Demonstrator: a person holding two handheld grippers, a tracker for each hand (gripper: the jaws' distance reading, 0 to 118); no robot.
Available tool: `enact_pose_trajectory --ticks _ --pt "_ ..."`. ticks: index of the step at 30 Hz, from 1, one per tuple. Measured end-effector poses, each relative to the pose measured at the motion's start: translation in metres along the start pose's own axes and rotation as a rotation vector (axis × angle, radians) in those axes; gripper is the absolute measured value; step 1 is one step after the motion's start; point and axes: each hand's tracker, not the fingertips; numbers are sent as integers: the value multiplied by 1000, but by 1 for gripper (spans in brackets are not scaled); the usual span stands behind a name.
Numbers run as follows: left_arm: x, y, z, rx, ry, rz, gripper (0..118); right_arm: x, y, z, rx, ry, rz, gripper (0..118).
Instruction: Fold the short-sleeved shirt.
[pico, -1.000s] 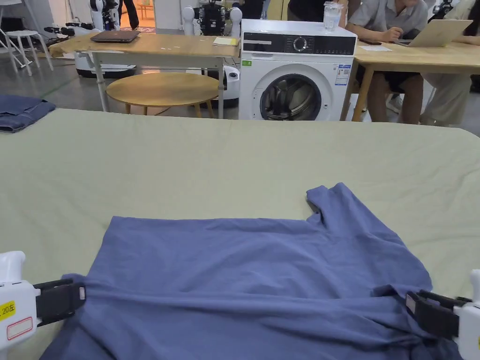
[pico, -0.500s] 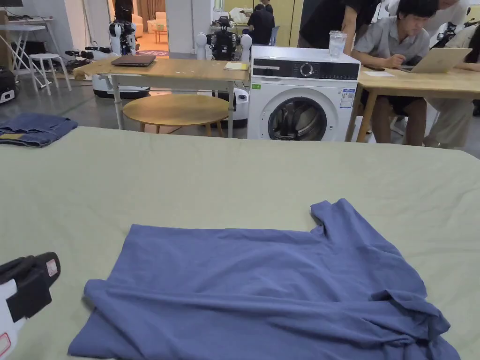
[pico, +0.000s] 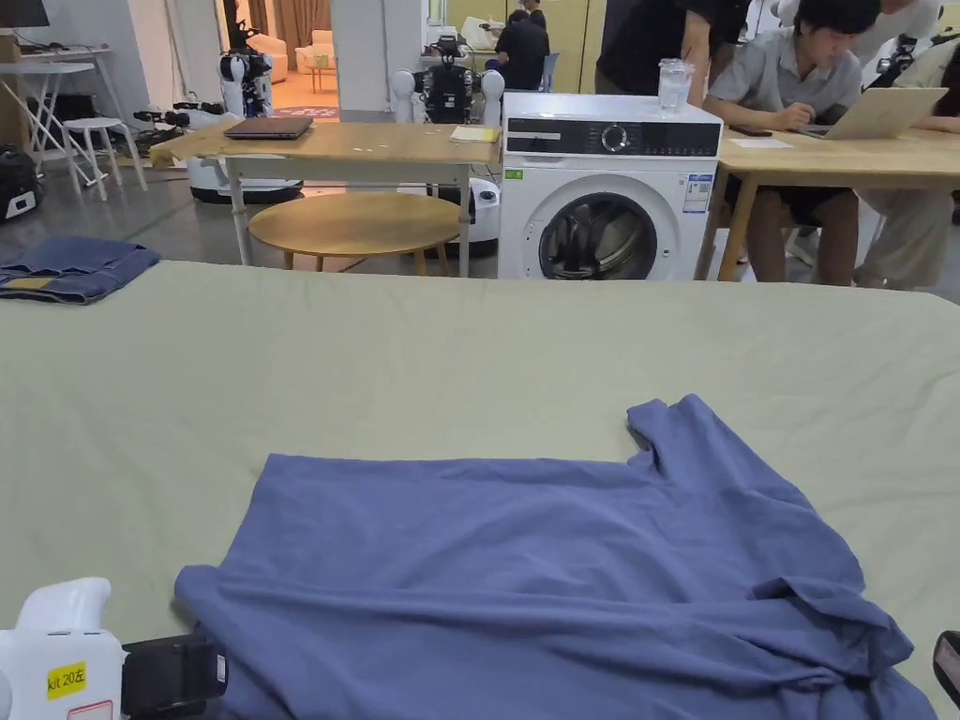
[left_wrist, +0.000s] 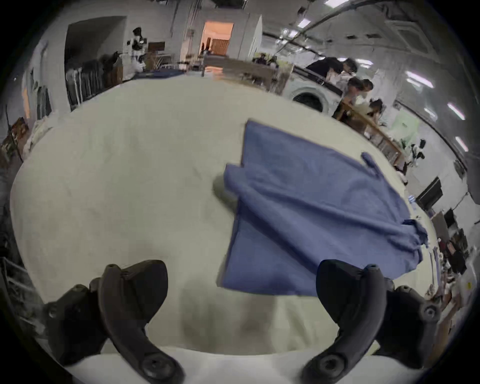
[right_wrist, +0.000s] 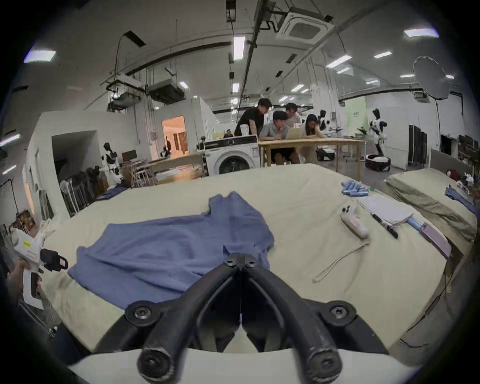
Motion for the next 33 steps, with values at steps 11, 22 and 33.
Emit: enact_pose_trajectory --ticks 11,22,33 --pt "45 -8 4 34 88 -202 5 22 -31 -72 -297 -91 6 118" --pt "20 -10 10 27 32 -99 5 32 -18 -86 -397 19 55 18" --pt "11 -25 92 103 -47 -30 5 19 19 11 -314 67 76 7"
